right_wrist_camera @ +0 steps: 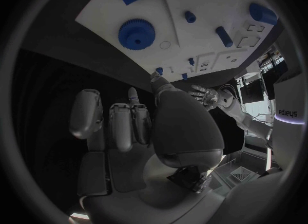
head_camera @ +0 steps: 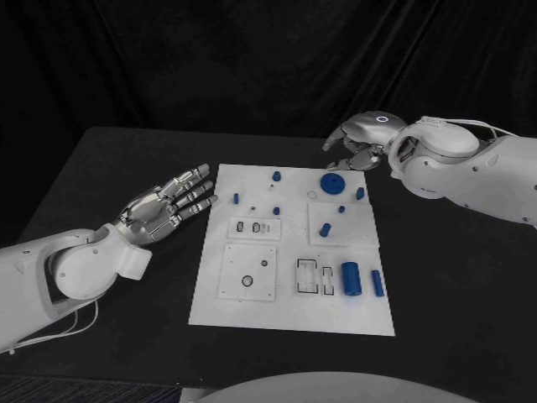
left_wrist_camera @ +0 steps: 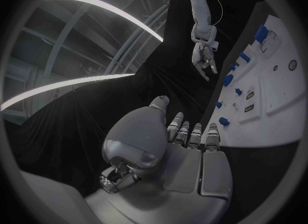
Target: Assemble the parts on the task board
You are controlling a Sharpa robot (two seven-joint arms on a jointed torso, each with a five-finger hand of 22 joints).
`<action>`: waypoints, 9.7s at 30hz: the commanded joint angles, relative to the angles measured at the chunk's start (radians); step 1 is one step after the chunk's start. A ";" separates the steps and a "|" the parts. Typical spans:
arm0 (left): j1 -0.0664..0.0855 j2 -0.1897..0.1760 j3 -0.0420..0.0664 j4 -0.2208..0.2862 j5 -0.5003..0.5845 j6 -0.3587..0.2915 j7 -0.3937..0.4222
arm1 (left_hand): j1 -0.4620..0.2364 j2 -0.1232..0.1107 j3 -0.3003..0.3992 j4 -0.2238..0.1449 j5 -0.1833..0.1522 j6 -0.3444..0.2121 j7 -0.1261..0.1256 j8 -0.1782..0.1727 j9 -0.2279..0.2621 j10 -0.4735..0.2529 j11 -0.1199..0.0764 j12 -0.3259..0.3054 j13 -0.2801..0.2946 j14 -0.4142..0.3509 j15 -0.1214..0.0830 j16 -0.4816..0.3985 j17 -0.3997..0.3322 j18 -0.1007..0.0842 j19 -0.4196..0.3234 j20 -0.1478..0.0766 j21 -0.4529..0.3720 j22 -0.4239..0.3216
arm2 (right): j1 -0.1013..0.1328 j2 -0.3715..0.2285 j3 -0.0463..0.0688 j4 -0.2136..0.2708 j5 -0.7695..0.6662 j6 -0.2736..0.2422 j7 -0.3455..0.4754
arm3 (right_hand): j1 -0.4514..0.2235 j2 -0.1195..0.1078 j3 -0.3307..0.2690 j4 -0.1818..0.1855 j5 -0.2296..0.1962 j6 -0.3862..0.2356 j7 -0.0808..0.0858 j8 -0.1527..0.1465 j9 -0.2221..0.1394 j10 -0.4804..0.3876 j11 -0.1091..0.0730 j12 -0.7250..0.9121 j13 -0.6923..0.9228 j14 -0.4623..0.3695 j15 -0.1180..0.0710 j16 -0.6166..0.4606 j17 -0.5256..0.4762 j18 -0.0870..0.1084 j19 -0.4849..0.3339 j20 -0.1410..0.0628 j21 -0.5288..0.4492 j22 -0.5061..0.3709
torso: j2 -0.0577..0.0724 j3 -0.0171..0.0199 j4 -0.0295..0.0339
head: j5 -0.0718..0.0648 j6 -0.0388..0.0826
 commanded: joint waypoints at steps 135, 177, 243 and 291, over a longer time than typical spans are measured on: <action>0.000 0.020 0.001 -0.008 0.000 0.014 -0.015 | -0.015 -0.005 0.015 -0.025 0.010 -0.003 -0.005 0.006 0.000 -0.002 0.003 0.013 0.002 0.005 0.028 0.016 0.004 -0.017 -0.001 0.017 -0.003 -0.002 | -0.047 0.246 0.001 -0.080 0.042 0.114 0.004 | 0.004 -0.001 0.137 -0.088 0.479 -0.083 0.036 0.324 0.357 0.106 0.021 0.113 0.262 0.104 0.017 0.092 0.263 -0.055 0.120 0.016 0.232 0.234 | 0.001 0.0012 0.0049 | 0.011 -0.008; -0.001 0.038 0.001 -0.024 0.000 0.027 -0.015 | -0.016 -0.005 0.018 -0.030 0.013 -0.004 -0.005 0.007 0.000 -0.002 0.003 0.013 0.002 0.005 0.028 0.016 0.004 -0.018 -0.001 0.016 -0.004 -0.002 | -0.050 0.288 0.001 -0.132 0.042 0.125 0.036 | -0.051 0.004 0.131 -0.098 0.283 -0.188 0.039 0.147 0.195 0.106 0.023 0.113 0.262 0.104 0.018 0.092 0.263 -0.052 0.113 0.018 0.219 0.229 | 0.000 0.0031 0.0061 | 0.008 -0.007; -0.001 0.040 0.001 -0.028 0.000 0.026 -0.016 | -0.017 -0.002 0.024 -0.035 0.016 -0.005 -0.005 0.007 0.000 -0.003 0.003 0.013 0.002 0.006 0.029 0.018 0.004 -0.020 -0.001 0.016 -0.003 -0.002 | -0.071 0.357 0.001 -0.162 0.042 0.164 0.040 | -0.025 0.031 0.056 -0.128 0.105 -0.115 0.032 0.063 0.112 0.106 0.017 0.113 0.262 0.104 0.013 0.092 0.263 -0.053 0.116 0.013 0.222 0.231 | 0.001 0.0017 0.0079 | 0.000 -0.013; -0.001 0.048 0.001 -0.040 0.000 0.035 -0.017 | -0.017 -0.002 0.027 -0.038 0.018 -0.008 -0.004 0.006 0.000 -0.004 0.004 0.012 0.002 0.005 0.030 0.017 0.004 -0.020 -0.001 0.017 -0.003 -0.002 | -0.075 0.352 0.001 -0.167 0.042 -0.038 0.124 | 0.013 0.044 0.090 -0.173 0.369 0.063 0.038 0.161 0.267 0.106 0.021 0.113 0.262 0.104 0.015 0.092 0.263 -0.060 0.131 0.015 0.249 0.240 | 0.001 0.0027 0.0066 | 0.010 -0.009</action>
